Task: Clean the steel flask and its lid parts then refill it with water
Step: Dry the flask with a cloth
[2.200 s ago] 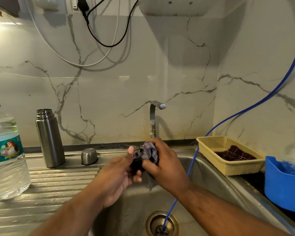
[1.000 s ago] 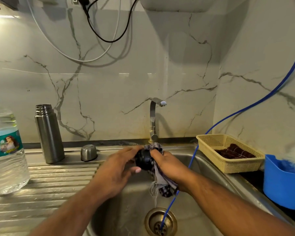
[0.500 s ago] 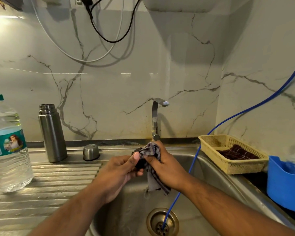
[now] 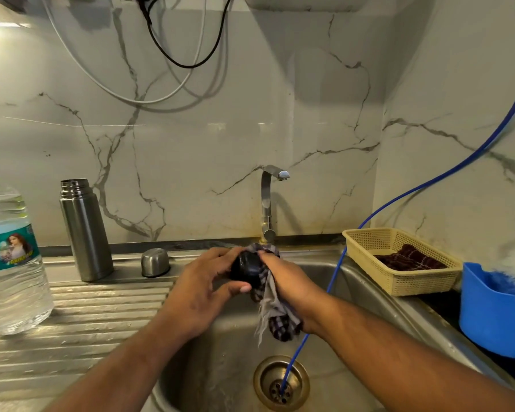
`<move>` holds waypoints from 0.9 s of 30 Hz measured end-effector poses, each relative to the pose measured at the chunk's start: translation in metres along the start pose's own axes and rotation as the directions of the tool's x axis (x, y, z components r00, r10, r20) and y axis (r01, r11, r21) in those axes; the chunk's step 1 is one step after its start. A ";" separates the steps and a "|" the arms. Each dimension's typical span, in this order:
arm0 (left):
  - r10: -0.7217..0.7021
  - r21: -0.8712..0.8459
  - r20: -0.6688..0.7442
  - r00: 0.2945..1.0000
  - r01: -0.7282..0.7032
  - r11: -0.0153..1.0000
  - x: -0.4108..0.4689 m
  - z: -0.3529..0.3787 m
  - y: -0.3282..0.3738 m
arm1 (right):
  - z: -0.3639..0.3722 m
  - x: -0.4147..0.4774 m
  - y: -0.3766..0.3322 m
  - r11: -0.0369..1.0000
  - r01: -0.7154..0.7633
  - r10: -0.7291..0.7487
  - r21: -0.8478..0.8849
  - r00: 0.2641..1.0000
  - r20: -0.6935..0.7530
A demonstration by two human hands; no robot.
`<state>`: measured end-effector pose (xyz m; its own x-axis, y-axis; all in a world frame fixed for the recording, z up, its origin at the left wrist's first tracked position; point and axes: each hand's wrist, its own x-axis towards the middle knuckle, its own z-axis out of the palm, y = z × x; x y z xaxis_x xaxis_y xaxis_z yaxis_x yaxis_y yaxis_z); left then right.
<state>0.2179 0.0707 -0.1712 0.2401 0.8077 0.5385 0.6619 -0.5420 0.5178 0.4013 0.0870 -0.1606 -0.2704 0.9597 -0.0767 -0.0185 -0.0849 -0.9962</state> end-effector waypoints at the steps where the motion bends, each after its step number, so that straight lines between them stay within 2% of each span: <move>1: 0.031 0.039 0.019 0.999 -0.032 0.999 0.001 -0.001 -0.001 | -0.003 -0.002 -0.002 0.997 -0.057 0.055 0.047 0.998 0.030; 5: 0.057 -0.093 0.018 0.998 -0.055 0.994 -0.002 0.002 0.005 | -0.011 0.002 -0.004 0.970 -0.204 0.184 0.129 0.971 0.151; 7: -0.013 -0.221 -0.015 1.000 0.009 0.975 -0.004 0.007 0.013 | -0.010 0.003 -0.001 0.957 -0.227 0.197 0.183 0.966 0.167; 9: -0.130 -0.400 -0.032 0.991 0.107 0.910 -0.007 0.011 0.022 | -0.006 0.003 0.001 0.951 -0.207 0.174 0.230 0.973 0.152; 12: -0.233 -0.683 0.029 0.972 0.189 0.706 -0.007 0.014 0.029 | -0.002 0.005 0.002 0.977 -0.094 0.090 0.194 0.996 0.029; 14: -0.313 -0.828 0.078 0.946 0.237 0.509 -0.005 0.011 0.027 | -0.001 0.006 0.002 0.995 -0.015 0.022 0.096 0.997 -0.079; 16: -0.413 -0.914 0.103 0.905 0.250 0.320 -0.001 0.003 0.021 | -0.005 0.008 0.002 0.996 0.053 -0.041 0.066 0.986 -0.160; 18: -0.468 -0.939 0.134 0.874 0.263 0.223 0.002 -0.003 0.016 | -0.012 0.008 -0.002 0.989 0.120 -0.098 0.086 0.969 -0.225; 20: -0.483 -0.927 0.158 0.861 0.298 0.228 0.002 -0.005 0.011 | -0.018 0.009 -0.008 0.980 0.190 -0.169 0.062 0.953 -0.252; 22: -0.474 -0.890 0.185 0.861 0.351 0.291 0.000 -0.004 0.010 | -0.019 0.006 -0.010 0.956 0.288 -0.292 -0.049 0.935 -0.204; 24: -0.427 -0.850 0.242 0.871 0.403 0.340 -0.002 0.001 0.015 | -0.013 -0.001 -0.005 0.872 0.435 -0.451 -0.223 0.892 -0.022; 26: -0.409 -0.852 0.273 0.871 0.416 0.318 -0.003 0.006 0.025 | -0.005 -0.005 0.002 0.724 0.564 -0.540 -0.398 0.822 0.183; 27: -0.419 -0.864 0.269 0.867 0.410 0.294 -0.004 0.008 0.028 | -0.004 -0.002 0.007 0.641 0.609 -0.574 -0.467 0.784 0.236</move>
<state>0.2411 0.0543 -0.1644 0.1218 0.9900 0.0713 -0.3207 -0.0287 0.9468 0.4057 0.0851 -0.1671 -0.4291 0.7380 0.5208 0.2730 0.6556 -0.7041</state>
